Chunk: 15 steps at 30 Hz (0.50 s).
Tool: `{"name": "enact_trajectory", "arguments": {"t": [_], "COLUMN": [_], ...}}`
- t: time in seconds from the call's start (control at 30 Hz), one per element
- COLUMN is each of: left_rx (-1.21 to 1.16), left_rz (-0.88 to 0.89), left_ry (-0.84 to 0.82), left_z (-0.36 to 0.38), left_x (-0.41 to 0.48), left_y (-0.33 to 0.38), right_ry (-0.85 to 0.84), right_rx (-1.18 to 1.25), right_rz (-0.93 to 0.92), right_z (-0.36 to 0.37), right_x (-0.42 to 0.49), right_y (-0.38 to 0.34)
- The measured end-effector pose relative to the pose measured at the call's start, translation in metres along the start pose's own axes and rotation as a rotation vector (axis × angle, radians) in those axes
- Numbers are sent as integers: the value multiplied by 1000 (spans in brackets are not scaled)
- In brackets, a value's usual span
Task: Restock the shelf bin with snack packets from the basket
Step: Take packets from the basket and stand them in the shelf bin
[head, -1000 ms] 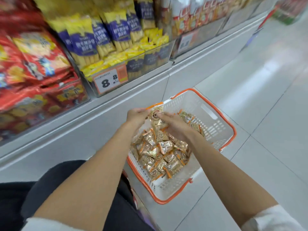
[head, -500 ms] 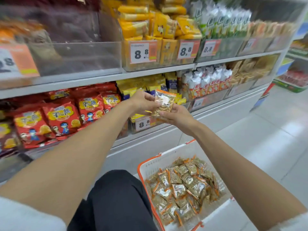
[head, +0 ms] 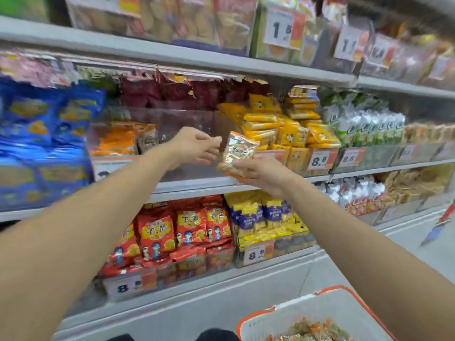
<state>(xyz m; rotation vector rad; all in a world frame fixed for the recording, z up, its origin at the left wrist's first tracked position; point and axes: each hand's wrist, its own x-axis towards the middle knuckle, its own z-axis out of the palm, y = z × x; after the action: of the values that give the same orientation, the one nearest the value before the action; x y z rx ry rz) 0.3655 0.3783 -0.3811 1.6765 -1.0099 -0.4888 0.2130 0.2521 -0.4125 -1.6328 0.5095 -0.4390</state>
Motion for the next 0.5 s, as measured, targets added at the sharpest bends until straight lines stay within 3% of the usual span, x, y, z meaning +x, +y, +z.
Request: {"name": "enact_trajectory", "arguments": {"t": [0.23, 0.33, 0.5], "left_rx": [440, 787, 1062], "left_rz": [-1, 17, -82], "left_ry": [176, 178, 105], "left_z": [-128, -161, -186], "left_x": [39, 66, 115], "left_y": [-9, -17, -33], "right_ry": [-80, -62, -62], "right_rx": [14, -9, -74], "right_rz": [68, 105, 163], "right_z": [47, 58, 70], "right_x": [77, 119, 187], "right_y": [-53, -64, -71]}}
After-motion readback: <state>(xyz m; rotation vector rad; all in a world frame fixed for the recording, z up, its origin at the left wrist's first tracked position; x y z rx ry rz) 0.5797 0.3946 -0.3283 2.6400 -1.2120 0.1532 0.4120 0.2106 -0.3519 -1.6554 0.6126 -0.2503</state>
